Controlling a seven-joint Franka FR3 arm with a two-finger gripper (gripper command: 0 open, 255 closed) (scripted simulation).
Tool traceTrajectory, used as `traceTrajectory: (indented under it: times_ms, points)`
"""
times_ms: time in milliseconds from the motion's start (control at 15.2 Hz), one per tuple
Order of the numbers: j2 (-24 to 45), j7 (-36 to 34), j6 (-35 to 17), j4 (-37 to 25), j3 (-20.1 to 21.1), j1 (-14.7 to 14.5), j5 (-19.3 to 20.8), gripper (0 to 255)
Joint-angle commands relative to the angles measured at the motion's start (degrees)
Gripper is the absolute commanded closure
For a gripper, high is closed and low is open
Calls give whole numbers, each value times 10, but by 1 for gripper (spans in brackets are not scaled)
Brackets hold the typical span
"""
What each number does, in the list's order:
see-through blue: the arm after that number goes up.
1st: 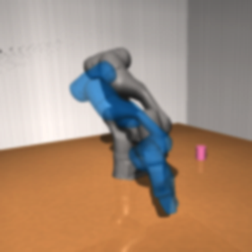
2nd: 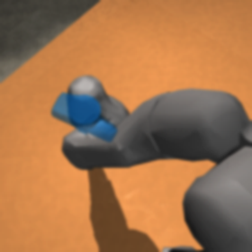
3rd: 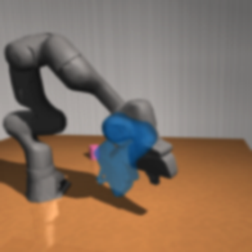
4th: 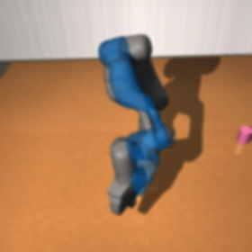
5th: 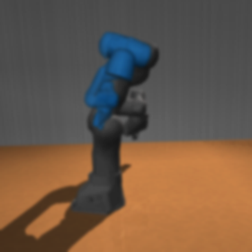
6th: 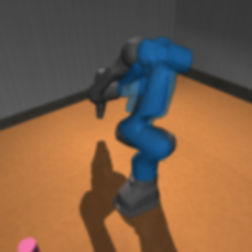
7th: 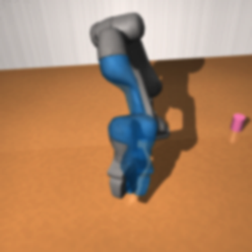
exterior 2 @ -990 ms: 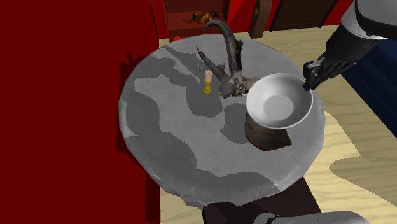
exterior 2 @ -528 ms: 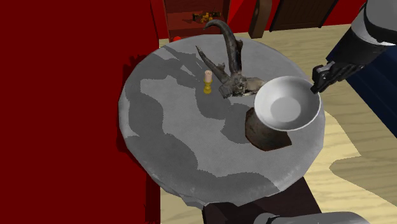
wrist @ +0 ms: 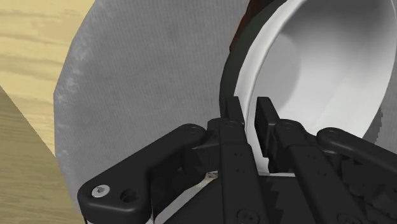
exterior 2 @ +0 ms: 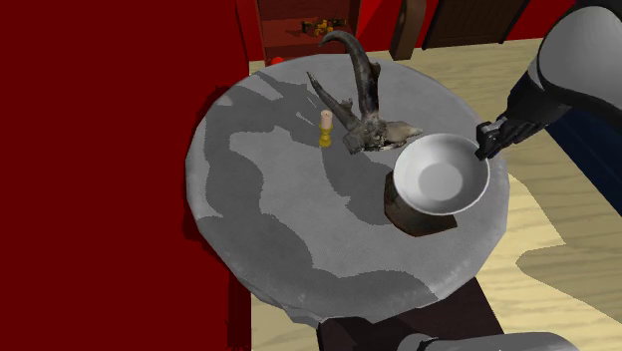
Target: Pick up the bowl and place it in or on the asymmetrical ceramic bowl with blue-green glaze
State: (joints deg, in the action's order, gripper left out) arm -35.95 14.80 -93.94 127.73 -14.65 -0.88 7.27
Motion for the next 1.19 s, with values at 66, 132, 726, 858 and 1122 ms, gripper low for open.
traceTrajectory:
  times_ms: [66, 132, 726, 858, 1122]
  points:
    - [-4, 0, -24, 28, -2, 1, 2, 255]
    - [-5, -1, -31, 36, -3, 2, 3, 255]
    - [-10, -2, -86, 95, -10, 4, 9, 255]
    - [-10, -2, -86, 95, -10, 4, 10, 255]
    - [-10, -2, -84, 93, -10, 3, 10, 0]
